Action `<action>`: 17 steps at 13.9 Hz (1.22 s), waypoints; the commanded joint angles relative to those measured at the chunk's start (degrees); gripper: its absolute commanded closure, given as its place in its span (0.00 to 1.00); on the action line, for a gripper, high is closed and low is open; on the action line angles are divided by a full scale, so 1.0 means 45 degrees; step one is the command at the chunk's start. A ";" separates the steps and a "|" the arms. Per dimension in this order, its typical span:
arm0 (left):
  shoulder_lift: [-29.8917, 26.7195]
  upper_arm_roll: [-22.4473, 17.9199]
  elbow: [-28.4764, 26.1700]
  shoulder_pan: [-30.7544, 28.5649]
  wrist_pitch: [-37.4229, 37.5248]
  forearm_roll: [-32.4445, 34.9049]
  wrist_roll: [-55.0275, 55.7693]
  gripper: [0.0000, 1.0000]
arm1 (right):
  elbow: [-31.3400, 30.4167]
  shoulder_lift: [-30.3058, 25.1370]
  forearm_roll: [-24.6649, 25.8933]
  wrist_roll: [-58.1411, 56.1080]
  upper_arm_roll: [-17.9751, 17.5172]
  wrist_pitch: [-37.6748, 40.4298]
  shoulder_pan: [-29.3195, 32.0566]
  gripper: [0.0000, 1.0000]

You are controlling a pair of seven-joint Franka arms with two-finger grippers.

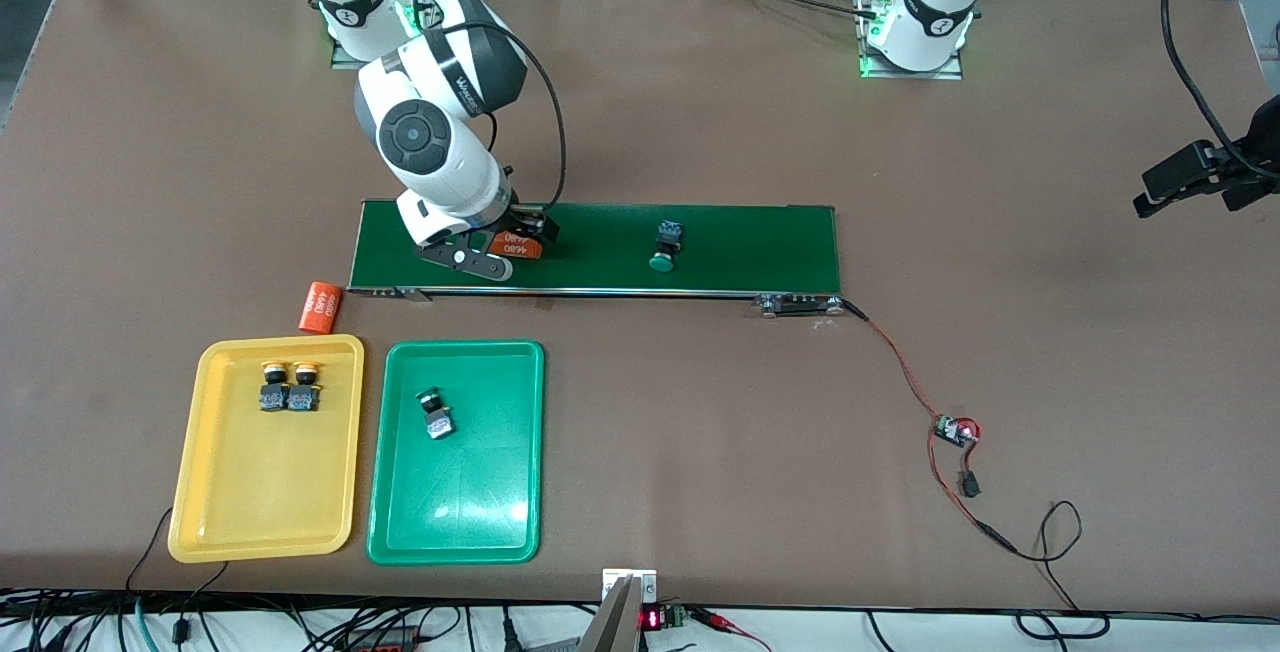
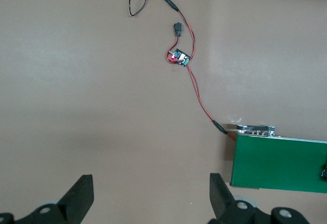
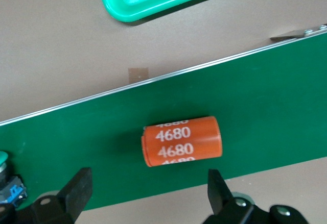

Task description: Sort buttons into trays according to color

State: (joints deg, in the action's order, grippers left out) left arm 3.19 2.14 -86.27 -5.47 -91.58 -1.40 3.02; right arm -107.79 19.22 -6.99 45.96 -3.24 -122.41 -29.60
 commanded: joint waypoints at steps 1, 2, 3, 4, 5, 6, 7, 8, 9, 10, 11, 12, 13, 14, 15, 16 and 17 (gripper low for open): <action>-0.0163 -0.0027 -0.0106 -0.0015 0.0096 0.0077 -0.0242 0.00 | 0.0282 0.0260 -0.0205 0.0508 0.0134 -0.0257 -0.0335 0.00; -0.0163 -0.0027 -0.0087 -0.0015 0.0096 0.0077 -0.0242 0.00 | 0.0282 0.0337 -0.0205 0.0509 0.0134 -0.0355 -0.0375 0.00; -0.0163 -0.0027 -0.0086 -0.0015 0.0096 0.0077 -0.0242 0.00 | 0.0282 0.0396 -0.0205 0.0586 0.0134 -0.0453 -0.0395 0.00; -0.0163 -0.0027 -0.0086 -0.0015 0.0096 0.0077 -0.0242 0.00 | 0.0282 0.0416 -0.0205 0.0838 0.0134 -0.0570 -0.0453 0.00; -0.0163 -0.0027 -0.0086 -0.0015 0.0096 0.0077 -0.0242 0.00 | 0.0282 0.0455 -0.0185 0.1073 0.0134 -0.0726 -0.0473 0.00; -0.0163 -0.0027 -0.0086 -0.0015 0.0077 0.0077 -0.0242 0.00 | 0.0301 0.0494 -0.0205 0.1210 0.0134 -0.0824 -0.0492 0.00; -0.0163 -0.0027 -0.0086 -0.0015 0.0077 0.0077 -0.0242 0.00 | 0.0417 0.0552 -0.0224 0.1231 0.0134 -0.0805 -0.0589 0.00; -0.0163 -0.0027 -0.0086 -0.0015 0.0077 0.0077 -0.0242 0.00 | 0.0476 0.0630 -0.0205 0.1231 0.0134 -0.0805 -0.0687 0.00; -0.0163 -0.0027 -0.0086 -0.0015 0.0077 0.0077 -0.0242 0.00 | 0.0612 0.0708 -0.0166 0.1212 0.0134 -0.0805 -0.0784 0.00; -0.0143 -0.0027 -0.0067 -0.0015 0.0077 0.0077 -0.0242 0.00 | 0.0768 0.0883 0.0028 0.1096 0.0134 -0.0786 -0.0882 0.00; -0.0143 -0.0027 -0.0067 -0.0015 0.0077 0.0077 -0.0242 0.00 | 0.0905 0.1020 0.0242 0.1037 0.0134 -0.0766 -0.1018 0.00; -0.0162 -0.0027 -0.0067 -0.0015 0.0077 0.0077 -0.0242 0.00 | 0.0965 0.1137 0.0708 0.1017 0.0134 -0.0727 -0.1232 0.00; -0.0163 -0.0027 -0.0067 -0.0015 0.0077 0.0077 -0.0242 0.00 | 0.0965 0.1158 0.0984 0.0997 0.0134 -0.0727 -0.1370 0.00; -0.0163 -0.0027 -0.0067 -0.0015 0.0077 0.0077 -0.0242 0.00 | 0.0965 0.1177 0.1025 0.0997 0.0134 -0.0708 -0.1391 0.00; -0.0163 -0.0027 -0.0067 -0.0015 0.0077 0.0077 -0.0242 0.00 | 0.0965 0.1178 0.1026 0.0997 0.0134 -0.0708 -0.1372 0.00; -0.0163 -0.0027 -0.0067 -0.0015 0.0077 0.0077 -0.0242 0.00 | 0.0985 0.1178 0.1026 0.1016 0.0134 -0.0708 -0.1371 0.00; -0.0143 -0.0027 -0.0067 -0.0015 0.0077 0.0077 -0.0242 0.00 | 0.0985 0.1197 0.1006 0.1055 0.0134 -0.0708 -0.1371 0.00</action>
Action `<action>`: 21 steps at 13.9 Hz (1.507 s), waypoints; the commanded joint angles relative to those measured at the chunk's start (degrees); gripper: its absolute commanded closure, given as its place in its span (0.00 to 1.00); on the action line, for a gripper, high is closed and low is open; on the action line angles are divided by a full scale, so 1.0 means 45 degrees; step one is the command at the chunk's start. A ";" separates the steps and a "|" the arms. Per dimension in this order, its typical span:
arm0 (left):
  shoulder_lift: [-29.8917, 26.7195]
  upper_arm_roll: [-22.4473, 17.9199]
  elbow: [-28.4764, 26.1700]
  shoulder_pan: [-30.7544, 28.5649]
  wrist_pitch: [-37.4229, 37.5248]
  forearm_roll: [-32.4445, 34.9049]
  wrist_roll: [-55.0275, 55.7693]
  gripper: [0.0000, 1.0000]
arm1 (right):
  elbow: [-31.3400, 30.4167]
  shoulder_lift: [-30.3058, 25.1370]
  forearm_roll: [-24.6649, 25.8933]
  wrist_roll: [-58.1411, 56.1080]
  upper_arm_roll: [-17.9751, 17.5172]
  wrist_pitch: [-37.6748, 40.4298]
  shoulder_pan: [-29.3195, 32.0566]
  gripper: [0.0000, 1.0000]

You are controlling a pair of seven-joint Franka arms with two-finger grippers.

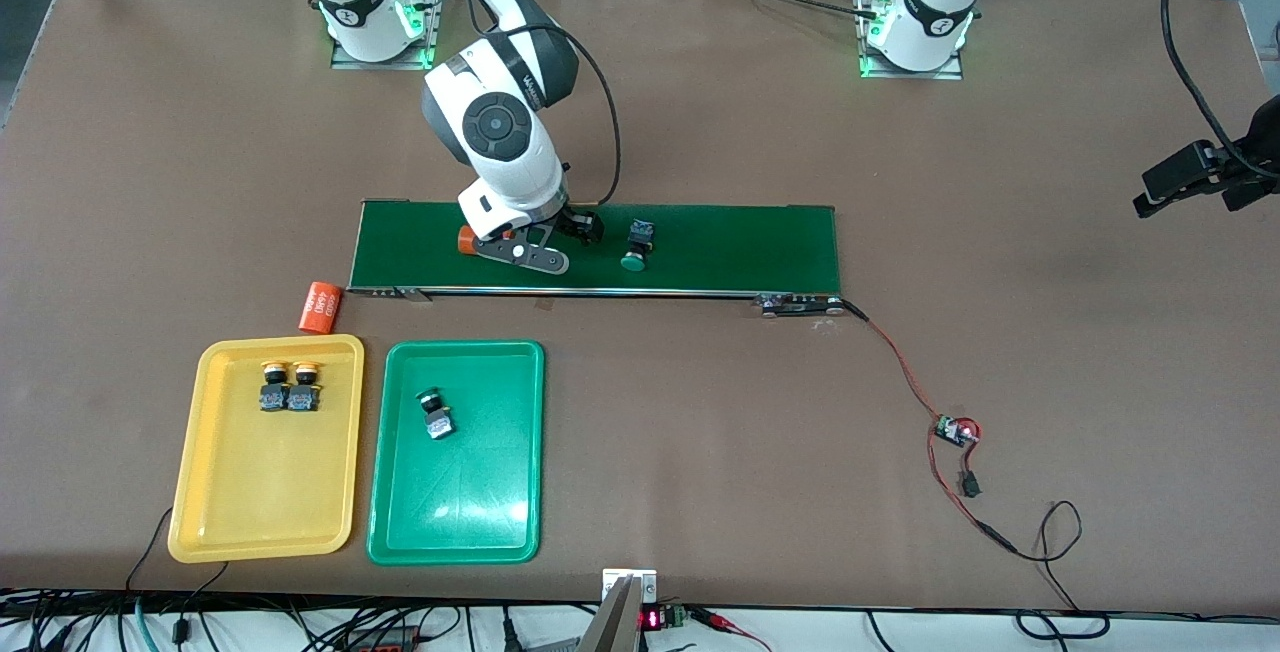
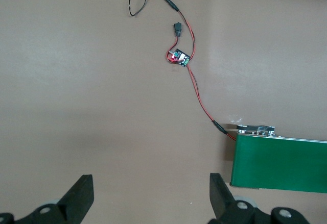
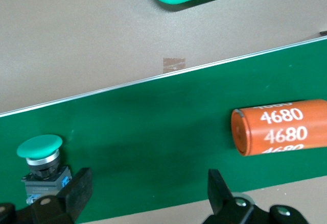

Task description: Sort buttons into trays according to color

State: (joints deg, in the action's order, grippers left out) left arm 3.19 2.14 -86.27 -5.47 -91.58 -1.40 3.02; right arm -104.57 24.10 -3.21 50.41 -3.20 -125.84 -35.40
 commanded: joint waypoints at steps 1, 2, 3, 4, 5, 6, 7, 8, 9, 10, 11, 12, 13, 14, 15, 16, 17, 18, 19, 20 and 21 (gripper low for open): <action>-0.0143 -0.0008 -0.0086 -0.0015 0.0077 0.0077 -0.0242 0.00 | 0.0269 0.0133 0.0167 0.0086 0.0126 0.0055 -0.0084 0.00; -0.0143 -0.0027 -0.0067 -0.0015 0.0077 0.0077 -0.0242 0.00 | 0.0288 0.0133 0.0148 0.0106 0.0126 0.0035 -0.0084 0.00; -0.0143 -0.0027 -0.0067 -0.0015 0.0077 0.0077 -0.0242 0.00 | 0.0288 0.0133 0.0147 0.0087 0.0126 0.0035 -0.0084 0.00; -0.0162 -0.0027 -0.0067 -0.0015 0.0077 0.0077 -0.0242 0.00 | 0.0308 0.0133 0.0147 0.0048 0.0126 0.0054 -0.0064 0.00; -0.0143 -0.0008 -0.0067 -0.0015 0.0077 0.0077 -0.0242 0.00 | 0.0366 0.0133 0.0147 0.0067 0.0126 0.0055 -0.0064 0.00; -0.0162 -0.0008 -0.0067 -0.0015 0.0077 0.0077 -0.0242 0.00 | 0.0366 0.0133 0.0147 0.0106 0.0126 0.0055 -0.0083 0.00; -0.0162 0.0031 -0.0067 -0.0015 0.0077 0.0077 -0.0242 0.00 | 0.0366 0.0133 0.0147 0.0126 0.0126 0.0055 -0.0084 0.00; -0.0162 0.0051 -0.0067 -0.0015 0.0077 0.0077 -0.0242 0.00 | 0.0366 0.0133 0.0167 0.0106 0.0126 0.0055 -0.0084 0.00; -0.0143 0.0051 -0.0067 -0.0015 0.0077 0.0077 -0.0242 0.00 | 0.0366 0.0133 0.0167 -0.0010 0.0126 0.0055 -0.0064 0.00; -0.0143 0.0051 -0.0067 -0.0015 0.0077 0.0077 -0.0242 0.00 | 0.0366 0.0133 0.0186 -0.0050 0.0126 0.0074 -0.0064 0.00; -0.0162 0.0051 -0.0067 -0.0015 0.0077 0.0077 -0.0242 0.00 | 0.0366 0.0133 0.0187 -0.0031 0.0126 0.0074 -0.0083 0.00; -0.0143 0.0051 -0.0067 -0.0015 0.0077 0.0077 -0.0242 0.00 | 0.0366 0.0133 0.0206 -0.0069 0.0145 0.0074 -0.0103 0.00; -0.0143 0.0070 -0.0067 -0.0015 0.0077 0.0077 -0.0242 0.00 | 0.0366 0.0133 0.0206 -0.0263 0.0146 0.0074 -0.0103 0.00; -0.0162 0.0071 -0.0067 -0.0015 0.0077 0.0077 -0.0242 0.00 | 0.0347 0.0152 0.0206 -0.0729 0.0126 0.0093 -0.0064 0.00; -0.0162 0.0090 -0.0067 -0.0015 0.0077 0.0077 -0.0223 0.00 | 0.0308 0.0152 0.0187 -0.1159 0.0126 0.0094 -0.0064 0.00; -0.0162 0.0090 -0.0067 -0.0015 0.0077 0.0077 -0.0242 0.00 | 0.0308 0.0152 0.0206 -0.1221 0.0126 0.0094 -0.0045 0.00; -0.0162 0.0090 -0.0067 -0.0015 0.0077 0.0077 -0.0223 0.00 | 0.0308 0.0152 0.0187 -0.1125 0.0126 0.0094 -0.0064 0.00; -0.0162 0.0090 -0.0067 -0.0015 0.0077 0.0077 -0.0222 0.00 | 0.0308 0.0152 0.0167 -0.1105 0.0126 0.0094 -0.0083 0.00; -0.0162 0.0109 -0.0067 -0.0015 0.0077 0.0077 -0.0242 0.00 | 0.0308 0.0152 0.0128 -0.1085 0.0126 0.0094 -0.0103 0.00; -0.0162 0.0110 -0.0047 -0.0015 0.0077 0.0077 -0.0223 0.00 | 0.0308 0.0152 0.0089 -0.1066 0.0126 0.0094 -0.0103 0.00; -0.0162 0.0129 -0.0047 -0.0015 0.0077 0.0077 -0.0222 0.00 | 0.0308 0.0172 0.0070 -0.1046 0.0126 0.0094 -0.0103 0.00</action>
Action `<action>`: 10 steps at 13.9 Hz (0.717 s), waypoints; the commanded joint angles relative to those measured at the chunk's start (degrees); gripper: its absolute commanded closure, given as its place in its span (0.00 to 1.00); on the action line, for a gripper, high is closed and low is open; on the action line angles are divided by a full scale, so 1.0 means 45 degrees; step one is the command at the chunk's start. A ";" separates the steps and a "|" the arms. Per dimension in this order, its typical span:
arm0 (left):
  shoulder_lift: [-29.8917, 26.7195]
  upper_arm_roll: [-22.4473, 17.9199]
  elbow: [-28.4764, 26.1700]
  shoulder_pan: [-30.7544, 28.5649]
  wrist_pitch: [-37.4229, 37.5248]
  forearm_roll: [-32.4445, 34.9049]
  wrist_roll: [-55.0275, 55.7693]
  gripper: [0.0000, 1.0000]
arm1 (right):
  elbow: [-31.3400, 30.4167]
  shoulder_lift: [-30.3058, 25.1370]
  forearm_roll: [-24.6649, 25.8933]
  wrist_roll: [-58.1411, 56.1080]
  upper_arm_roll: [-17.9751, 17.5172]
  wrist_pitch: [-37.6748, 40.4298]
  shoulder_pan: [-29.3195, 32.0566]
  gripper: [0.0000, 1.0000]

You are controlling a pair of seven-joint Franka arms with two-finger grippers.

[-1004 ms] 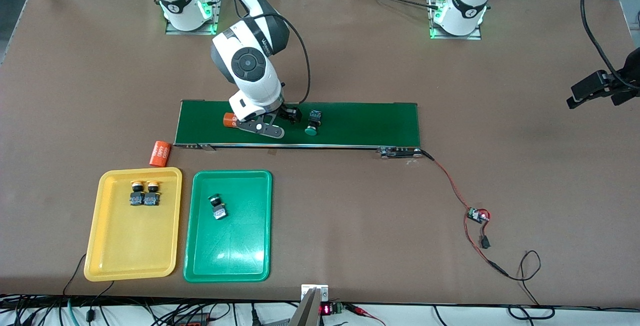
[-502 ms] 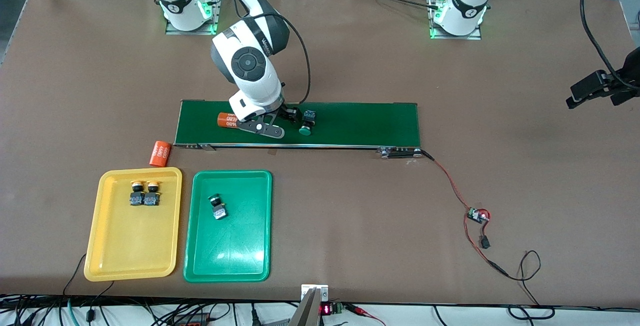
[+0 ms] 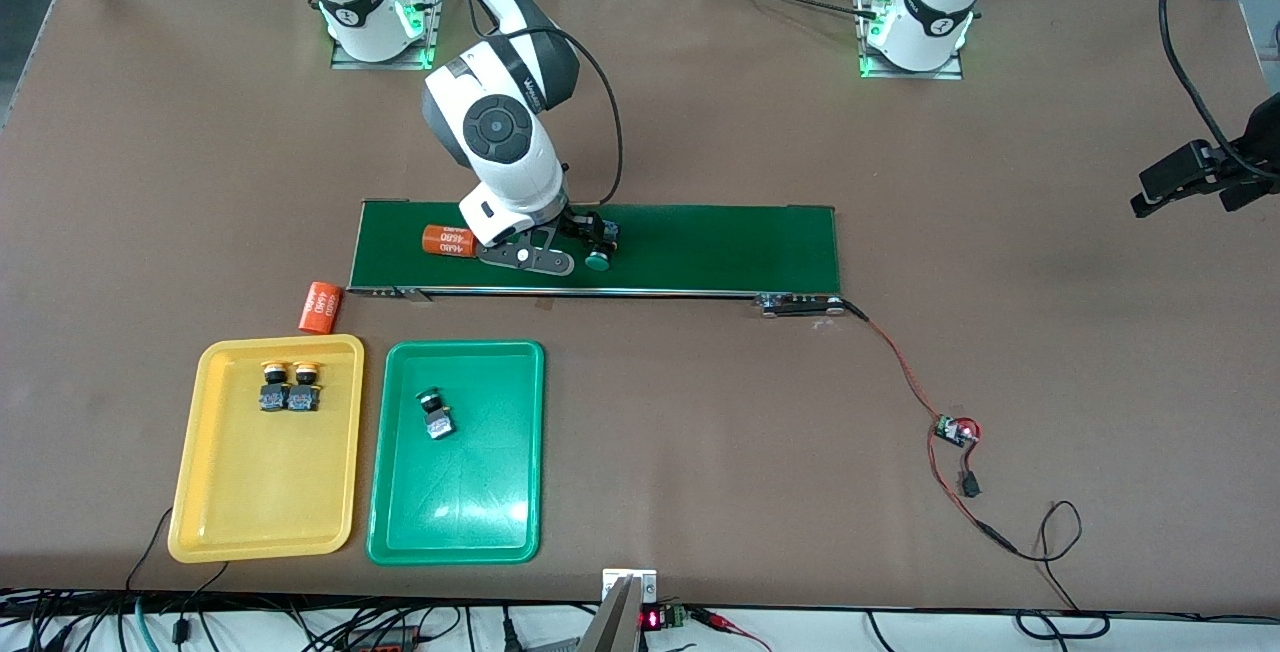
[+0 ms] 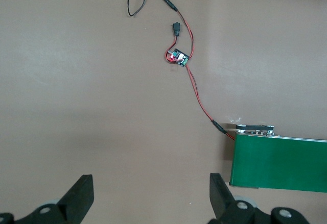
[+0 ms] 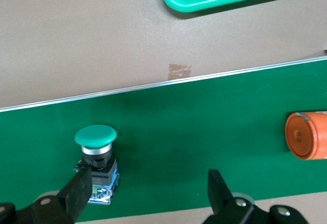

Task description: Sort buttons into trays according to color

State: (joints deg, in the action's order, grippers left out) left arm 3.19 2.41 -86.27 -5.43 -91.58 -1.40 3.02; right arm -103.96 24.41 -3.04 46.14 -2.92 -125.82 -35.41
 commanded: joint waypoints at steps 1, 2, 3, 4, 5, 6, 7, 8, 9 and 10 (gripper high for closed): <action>-0.0162 0.0071 -0.0047 -0.0024 0.0077 0.0077 -0.0222 0.00 | 0.0172 0.0258 0.0032 -0.0039 0.0063 0.0090 -0.0082 0.00; -0.0143 0.0051 -0.0047 -0.0024 0.0077 0.0077 -0.0222 0.00 | 0.0172 0.0376 0.0032 0.0000 0.0063 0.0090 -0.0120 0.00; -0.0143 0.0051 -0.0047 -0.0024 0.0077 0.0077 -0.0222 0.00 | 0.0172 0.0454 0.0032 0.0020 0.0063 0.0090 -0.0140 0.00; -0.0143 0.0051 -0.0047 -0.0024 0.0058 0.0077 -0.0222 0.00 | 0.0172 0.0494 0.0032 0.0020 0.0063 0.0090 -0.0140 0.00; -0.0143 0.0051 -0.0047 -0.0024 0.0057 0.0077 -0.0222 0.00 | 0.0191 0.0629 0.0032 0.0020 0.0063 0.0090 -0.0140 0.00; -0.0143 0.0051 -0.0047 -0.0024 0.0057 0.0077 -0.0222 0.00 | 0.0192 0.0708 0.0032 0.0039 0.0063 0.0070 -0.0140 0.00; -0.0143 0.0051 -0.0047 -0.0024 0.0057 0.0077 -0.0222 0.00 | 0.0230 0.0863 -0.0045 0.0039 0.0063 0.0051 -0.0121 0.00; -0.0143 0.0051 -0.0028 -0.0024 0.0057 0.0077 -0.0222 0.00 | 0.0231 0.0904 -0.0065 0.0039 0.0063 -0.0008 -0.0140 0.00; -0.0143 0.0051 -0.0047 -0.0024 0.0057 0.0077 -0.0222 0.00 | 0.0231 0.0904 -0.0066 0.0020 0.0063 0.0011 -0.0121 0.00; -0.0143 0.0051 -0.0028 -0.0024 0.0057 0.0077 -0.0222 0.00 | 0.0231 0.0885 -0.0066 0.0000 0.0063 0.0011 -0.0120 0.00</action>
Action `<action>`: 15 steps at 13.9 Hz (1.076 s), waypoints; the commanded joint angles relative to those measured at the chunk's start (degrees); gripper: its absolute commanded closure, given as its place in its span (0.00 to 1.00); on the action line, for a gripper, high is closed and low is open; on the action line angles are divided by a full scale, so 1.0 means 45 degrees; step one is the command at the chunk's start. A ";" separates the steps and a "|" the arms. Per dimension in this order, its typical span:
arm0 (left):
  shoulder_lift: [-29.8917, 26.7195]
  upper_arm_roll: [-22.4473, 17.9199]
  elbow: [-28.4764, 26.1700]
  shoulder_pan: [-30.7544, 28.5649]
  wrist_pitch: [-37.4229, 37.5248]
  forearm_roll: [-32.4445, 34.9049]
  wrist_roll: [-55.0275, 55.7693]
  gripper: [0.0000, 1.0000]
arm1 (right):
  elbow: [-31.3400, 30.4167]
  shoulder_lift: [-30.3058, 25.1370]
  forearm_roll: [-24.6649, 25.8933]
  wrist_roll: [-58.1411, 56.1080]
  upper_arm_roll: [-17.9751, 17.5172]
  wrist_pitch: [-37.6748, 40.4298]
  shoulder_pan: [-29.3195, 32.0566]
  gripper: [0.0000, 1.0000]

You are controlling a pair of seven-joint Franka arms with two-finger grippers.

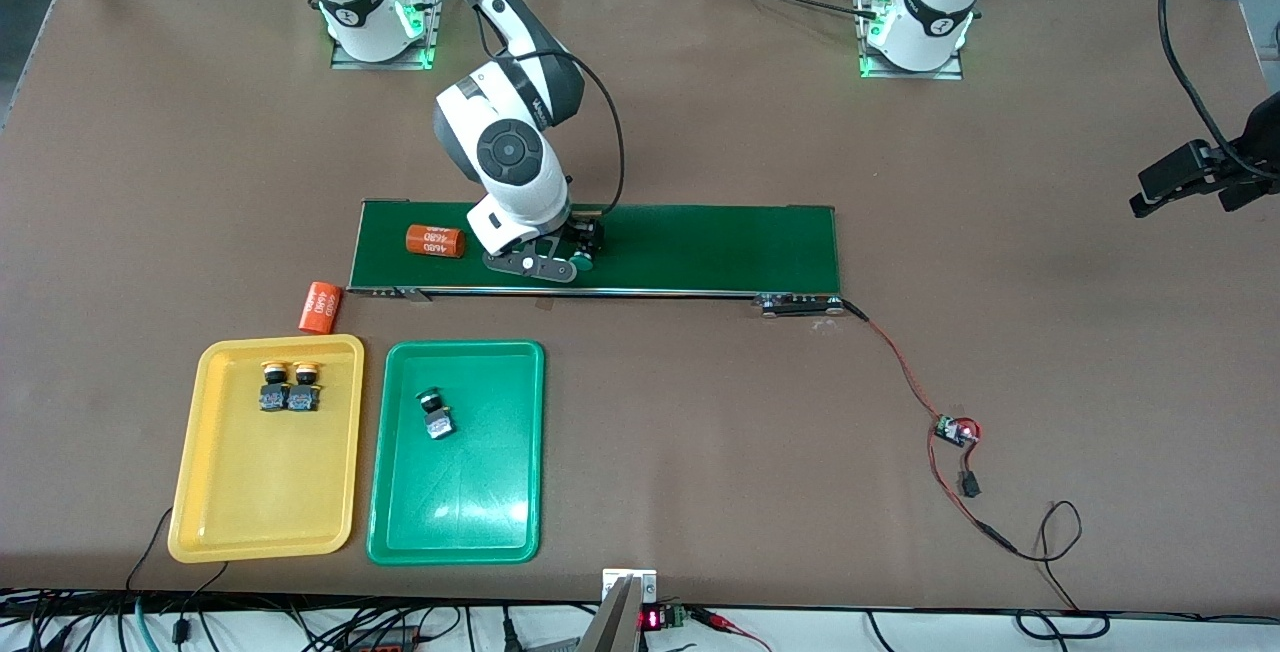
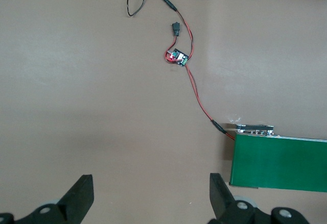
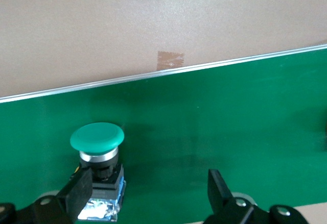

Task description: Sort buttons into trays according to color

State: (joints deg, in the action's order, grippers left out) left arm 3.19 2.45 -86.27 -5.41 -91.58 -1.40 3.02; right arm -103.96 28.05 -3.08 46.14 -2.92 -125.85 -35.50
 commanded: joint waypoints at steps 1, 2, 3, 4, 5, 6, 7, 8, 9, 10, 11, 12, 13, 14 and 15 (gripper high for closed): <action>-0.0143 0.0042 -0.0047 -0.0028 0.0058 0.0077 -0.0222 0.00 | 0.0251 0.0075 -0.0057 -0.0020 0.0063 0.0018 -0.0080 0.00; -0.0143 0.0042 -0.0047 -0.0028 0.0058 0.0077 -0.0222 0.00 | 0.0252 0.0095 -0.0057 -0.0001 0.0063 -0.0002 -0.0079 0.00; -0.0143 0.0042 -0.0047 -0.0028 0.0058 0.0077 -0.0222 0.00 | 0.0252 0.0095 -0.0057 0.0000 0.0063 -0.0002 -0.0079 0.00; -0.0143 0.0042 -0.0047 -0.0028 0.0058 0.0077 -0.0222 0.00 | 0.0252 0.0095 -0.0057 0.0000 0.0063 -0.0002 -0.0079 0.00; -0.0124 0.0023 -0.0047 -0.0028 0.0058 0.0077 -0.0222 0.00 | 0.0232 0.0095 -0.0057 0.0000 0.0063 -0.0002 -0.0079 0.00; -0.0123 0.0023 -0.0047 -0.0028 0.0058 0.0077 -0.0222 0.00 | 0.0251 0.0095 -0.0077 0.0000 0.0063 -0.0002 -0.0079 0.00; -0.0123 0.0003 -0.0047 -0.0028 0.0058 0.0077 -0.0222 0.00 | 0.0252 0.0153 -0.0057 -0.0020 0.0063 -0.0041 -0.0079 0.00; -0.0123 -0.0016 -0.0047 -0.0028 0.0058 0.0077 -0.0222 0.00 | 0.0252 0.0308 -0.0057 -0.0001 0.0063 -0.0080 -0.0079 0.00; -0.0104 -0.0036 -0.0047 -0.0028 0.0058 0.0077 -0.0222 0.00 | 0.0252 0.0464 -0.0057 0.0000 0.0063 -0.0157 -0.0079 0.02; -0.0104 -0.0036 -0.0047 -0.0028 -0.0039 0.0077 -0.0222 0.00 | 0.0252 0.0543 -0.0057 -0.0058 0.0063 -0.0274 -0.0079 0.10; -0.0104 -0.0036 -0.0047 -0.0028 -0.0117 0.0077 -0.0222 0.00 | 0.0252 0.0563 -0.0057 -0.0194 0.0063 -0.0275 -0.0079 0.20; -0.0084 -0.0055 -0.0047 -0.0028 -0.0138 0.0077 -0.0222 0.00 | 0.0252 0.0602 -0.0057 -0.0331 0.0063 -0.0275 -0.0079 0.35; -0.0065 -0.0075 -0.0067 -0.0028 -0.0138 0.0077 -0.0222 0.00 | 0.0252 0.0622 -0.0038 -0.0352 0.0063 -0.0275 -0.0041 0.56; -0.0065 -0.0075 -0.0067 -0.0028 -0.0138 0.0077 -0.0222 0.00 | 0.0271 0.0622 -0.0038 -0.0352 0.0063 -0.0275 0.0018 0.75; -0.0084 -0.0075 -0.0067 -0.0028 -0.0138 0.0077 -0.0222 0.00 | 0.0523 0.0622 -0.0076 -0.0391 0.0063 -0.0121 0.0096 0.95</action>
State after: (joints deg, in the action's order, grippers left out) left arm 3.22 2.28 -86.27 -5.45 -91.75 -1.40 3.02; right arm -103.53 30.59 -3.09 45.79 -2.89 -127.12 -35.43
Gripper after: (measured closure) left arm 0.000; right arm 0.476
